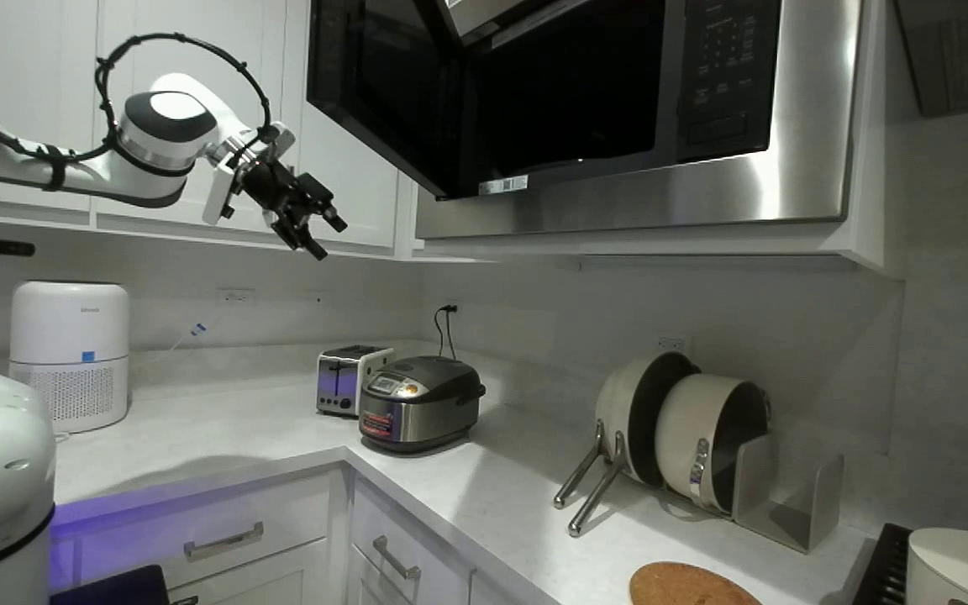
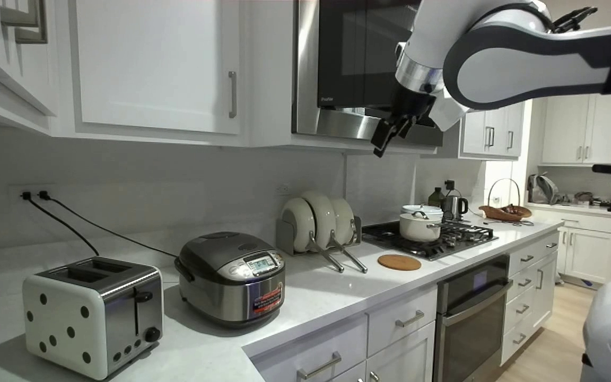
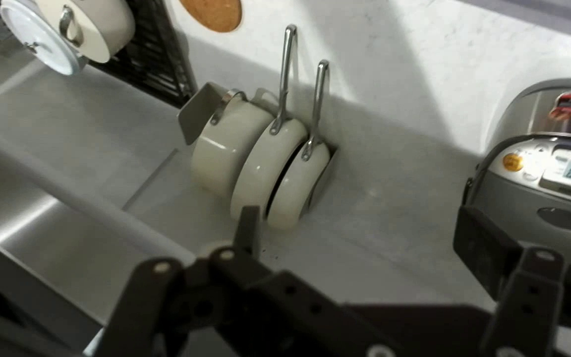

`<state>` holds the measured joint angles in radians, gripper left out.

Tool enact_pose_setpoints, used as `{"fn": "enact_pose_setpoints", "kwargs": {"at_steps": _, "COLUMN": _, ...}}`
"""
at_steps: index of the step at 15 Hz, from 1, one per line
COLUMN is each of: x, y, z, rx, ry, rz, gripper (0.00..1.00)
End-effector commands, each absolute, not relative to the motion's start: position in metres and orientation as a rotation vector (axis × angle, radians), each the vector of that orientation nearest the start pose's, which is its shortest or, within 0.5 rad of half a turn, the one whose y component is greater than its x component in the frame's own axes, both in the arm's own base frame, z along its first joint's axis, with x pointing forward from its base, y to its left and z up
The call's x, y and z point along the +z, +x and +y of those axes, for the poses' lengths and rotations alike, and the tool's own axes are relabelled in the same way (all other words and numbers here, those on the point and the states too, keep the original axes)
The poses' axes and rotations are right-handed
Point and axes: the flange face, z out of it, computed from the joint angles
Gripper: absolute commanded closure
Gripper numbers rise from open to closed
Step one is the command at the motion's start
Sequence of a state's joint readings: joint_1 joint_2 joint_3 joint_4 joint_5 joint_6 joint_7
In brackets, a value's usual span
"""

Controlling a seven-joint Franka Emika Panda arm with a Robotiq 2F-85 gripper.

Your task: Close the microwave door and open the rice cooker

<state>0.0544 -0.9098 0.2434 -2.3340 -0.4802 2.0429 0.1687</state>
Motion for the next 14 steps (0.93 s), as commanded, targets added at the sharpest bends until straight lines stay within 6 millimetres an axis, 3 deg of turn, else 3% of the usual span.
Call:
{"fn": "enact_pose_setpoints", "kwargs": {"at_steps": 1, "x": 0.708, "y": 0.295, "z": 0.104, "rx": 1.046, "ry": 2.289, "rz": 0.084, "gripper": 0.0}}
{"fn": "enact_pose_setpoints", "kwargs": {"at_steps": 7, "x": 0.726, "y": 0.299, "z": 0.096, "rx": 1.203, "ry": 2.061, "rz": -0.176, "gripper": 0.0}}
{"fn": "enact_pose_setpoints", "kwargs": {"at_steps": 14, "x": 0.749, "y": 0.288, "z": 0.099, "rx": 1.316, "ry": 1.771, "rz": -0.402, "gripper": 0.0}}
